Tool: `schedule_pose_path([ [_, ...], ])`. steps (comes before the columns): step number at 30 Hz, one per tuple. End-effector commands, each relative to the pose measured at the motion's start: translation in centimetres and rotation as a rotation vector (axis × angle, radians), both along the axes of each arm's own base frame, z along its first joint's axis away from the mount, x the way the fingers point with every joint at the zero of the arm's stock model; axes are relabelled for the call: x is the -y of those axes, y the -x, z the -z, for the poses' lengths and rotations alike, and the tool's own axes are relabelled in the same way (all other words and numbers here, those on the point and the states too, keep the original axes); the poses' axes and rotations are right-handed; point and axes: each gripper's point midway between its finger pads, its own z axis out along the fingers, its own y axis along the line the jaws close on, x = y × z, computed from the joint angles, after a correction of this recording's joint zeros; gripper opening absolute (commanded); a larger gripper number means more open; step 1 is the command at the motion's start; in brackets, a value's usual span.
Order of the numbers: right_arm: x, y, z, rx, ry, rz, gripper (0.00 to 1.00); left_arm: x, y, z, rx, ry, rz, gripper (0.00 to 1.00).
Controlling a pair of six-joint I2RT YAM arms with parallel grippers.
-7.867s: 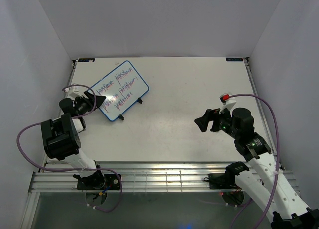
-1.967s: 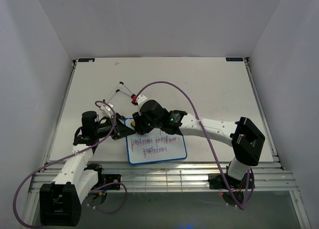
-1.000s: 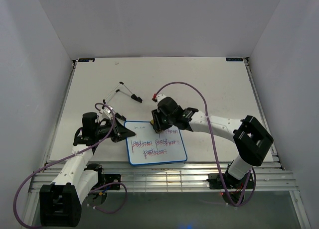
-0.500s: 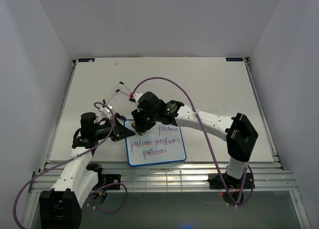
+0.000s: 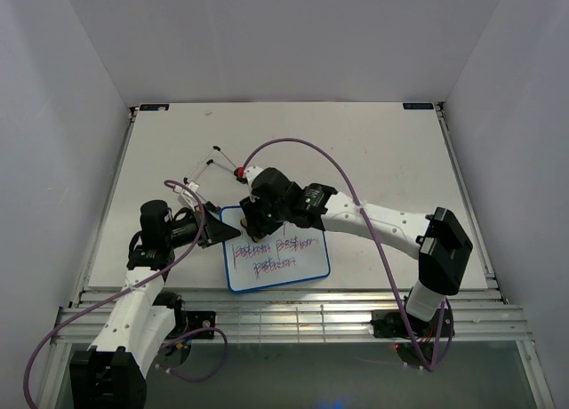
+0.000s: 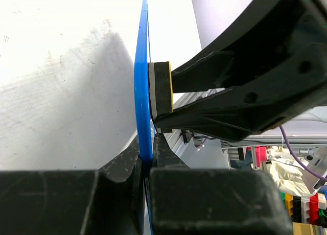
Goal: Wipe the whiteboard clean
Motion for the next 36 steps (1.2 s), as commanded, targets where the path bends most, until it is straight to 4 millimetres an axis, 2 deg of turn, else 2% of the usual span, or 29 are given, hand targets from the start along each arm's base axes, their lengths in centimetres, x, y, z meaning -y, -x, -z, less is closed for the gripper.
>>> schedule_pose_path([
  [1, 3.0, 0.2, 5.1, -0.066, 0.145, 0.07, 0.15, 1.4, 1.7, -7.2, 0.349, 0.063, 0.196, 0.0],
  [12, 0.7, 3.8, 5.1, -0.06, 0.133, 0.008, 0.14, 1.4, 1.6, -7.1, 0.345, 0.063, 0.192, 0.0],
  [24, 1.3, 6.6, 6.9, -0.061, 0.209, 0.001, 0.13, 1.3, 1.4, -7.1, 0.349, 0.058, 0.172, 0.0],
  [27, 2.4, 6.3, 7.6, -0.05, 0.236, 0.029, 0.13, 1.3, 1.4, -7.1, 0.352, 0.055, 0.163, 0.0],
  [29, 3.4, 5.2, 7.8, -0.046, 0.237, 0.069, 0.13, 1.3, 1.3, -7.0, 0.343, 0.055, 0.162, 0.0],
  [30, 4.4, 4.9, 8.9, -0.051, 0.253, 0.095, 0.13, 1.3, 1.4, -7.0, 0.344, 0.055, 0.163, 0.0],
  [31, 5.5, 3.4, 9.2, -0.051, 0.254, 0.148, 0.13, 1.3, 1.4, -6.9, 0.341, 0.056, 0.166, 0.0],
  [32, 6.2, 2.7, 8.9, -0.051, 0.237, 0.175, 0.13, 1.3, 1.3, -6.8, 0.334, 0.057, 0.166, 0.0],
  [33, 7.9, 2.5, 10.2, -0.066, 0.259, 0.204, 0.13, 1.3, 1.4, -6.7, 0.332, 0.057, 0.167, 0.0],
  [34, 8.6, 0.8, 10.2, -0.066, 0.224, 0.252, 0.13, 1.4, 1.3, -6.7, 0.326, 0.058, 0.168, 0.0],
  [36, 10.0, -0.4, 9.7, -0.066, 0.184, 0.297, 0.13, 1.4, 1.3, -6.5, 0.315, 0.06, 0.173, 0.0],
])
